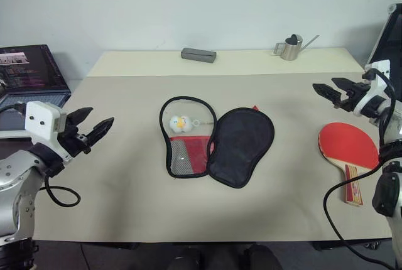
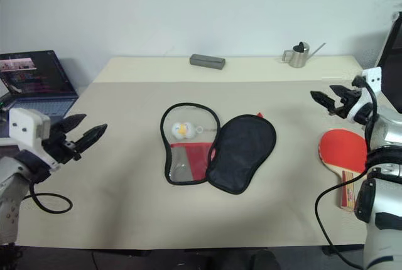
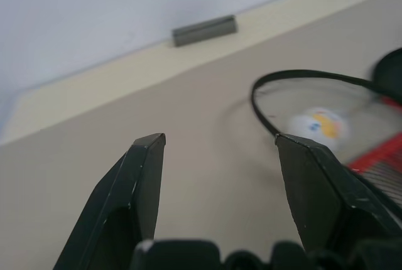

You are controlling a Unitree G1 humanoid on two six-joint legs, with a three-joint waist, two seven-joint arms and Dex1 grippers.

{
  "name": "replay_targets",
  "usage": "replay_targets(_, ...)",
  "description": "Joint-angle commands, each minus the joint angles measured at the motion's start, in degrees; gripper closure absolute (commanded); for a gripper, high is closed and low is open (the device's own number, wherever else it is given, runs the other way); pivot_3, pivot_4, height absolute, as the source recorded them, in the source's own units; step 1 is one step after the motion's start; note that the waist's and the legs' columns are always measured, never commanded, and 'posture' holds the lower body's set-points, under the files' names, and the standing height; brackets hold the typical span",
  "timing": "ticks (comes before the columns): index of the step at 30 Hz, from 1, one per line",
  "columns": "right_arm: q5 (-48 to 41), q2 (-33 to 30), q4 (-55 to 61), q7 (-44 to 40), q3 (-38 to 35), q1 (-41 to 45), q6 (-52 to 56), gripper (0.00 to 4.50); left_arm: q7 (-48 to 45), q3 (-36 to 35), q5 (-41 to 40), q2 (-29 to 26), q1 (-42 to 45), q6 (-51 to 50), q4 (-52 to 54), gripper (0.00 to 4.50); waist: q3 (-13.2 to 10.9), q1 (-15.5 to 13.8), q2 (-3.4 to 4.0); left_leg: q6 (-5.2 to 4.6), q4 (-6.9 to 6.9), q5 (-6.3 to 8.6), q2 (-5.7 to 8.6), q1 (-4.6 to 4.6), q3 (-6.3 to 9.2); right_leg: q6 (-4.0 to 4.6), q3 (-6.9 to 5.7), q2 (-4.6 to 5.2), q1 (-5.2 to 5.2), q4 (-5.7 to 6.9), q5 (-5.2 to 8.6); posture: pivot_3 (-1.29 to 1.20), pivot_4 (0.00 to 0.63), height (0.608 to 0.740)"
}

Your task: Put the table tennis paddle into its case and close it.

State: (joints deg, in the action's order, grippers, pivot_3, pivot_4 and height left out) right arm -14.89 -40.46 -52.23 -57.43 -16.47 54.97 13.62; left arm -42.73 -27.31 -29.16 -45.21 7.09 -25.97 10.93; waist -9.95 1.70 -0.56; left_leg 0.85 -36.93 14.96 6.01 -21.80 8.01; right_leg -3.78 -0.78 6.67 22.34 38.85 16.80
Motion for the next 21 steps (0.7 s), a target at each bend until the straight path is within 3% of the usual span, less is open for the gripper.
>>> replay_targets(1, -2.20, 2.74, 7.67, -0.80, 2.20, -1.05, 6.52, 0.02, -6.30, 3.80, -4.54, -2.79, 1.80, -3.83, 3.26, 1.45, 0.00, 0.12, 0.00, 0.00, 0.00, 0.00, 0.00, 0.01, -0.01, 0.00, 0.01, 0.00, 0.00, 0.01, 0.00, 0.00, 0.150, 0.740)
replay_targets(7, -2.68, 6.95, 16.72, 2.83, 6.03, -3.72, 17.16, 0.02, -11.49, 9.05, -5.84, -4.81, 8.29, -5.63, 0.90, 1.45, 0.00, 0.21, 0.00, 0.02, 0.01, 0.01, -0.08, -0.04, -0.01, 0.02, 0.05, 0.02, 0.11, 0.03, -0.02, 0.00, 0.150, 0.740)
replay_targets(14, -2.20, 9.50, 20.22, 5.22, 8.84, -6.47, 19.70, 0.02, -15.58, 14.21, -3.94, -4.87, 15.56, -4.93, -2.85, 1.45, -0.01, 0.18, -0.01, 0.03, 0.00, 0.02, -0.09, -0.04, -0.07, 0.05, 0.07, -0.10, 0.16, 0.01, -0.04, 0.00, 0.150, 0.740)
replay_targets(21, 0.39, 12.28, 16.64, 8.86, 11.02, -7.33, 15.38, 0.02, -17.25, 17.13, -1.88, -3.85, 18.99, -2.72, -6.11, 1.45, -0.02, 0.52, -0.02, 0.04, 0.00, 0.02, -0.19, -0.05, -0.19, 0.07, 0.14, -0.26, 0.27, 0.07, -0.06, 0.00, 0.150, 0.740)
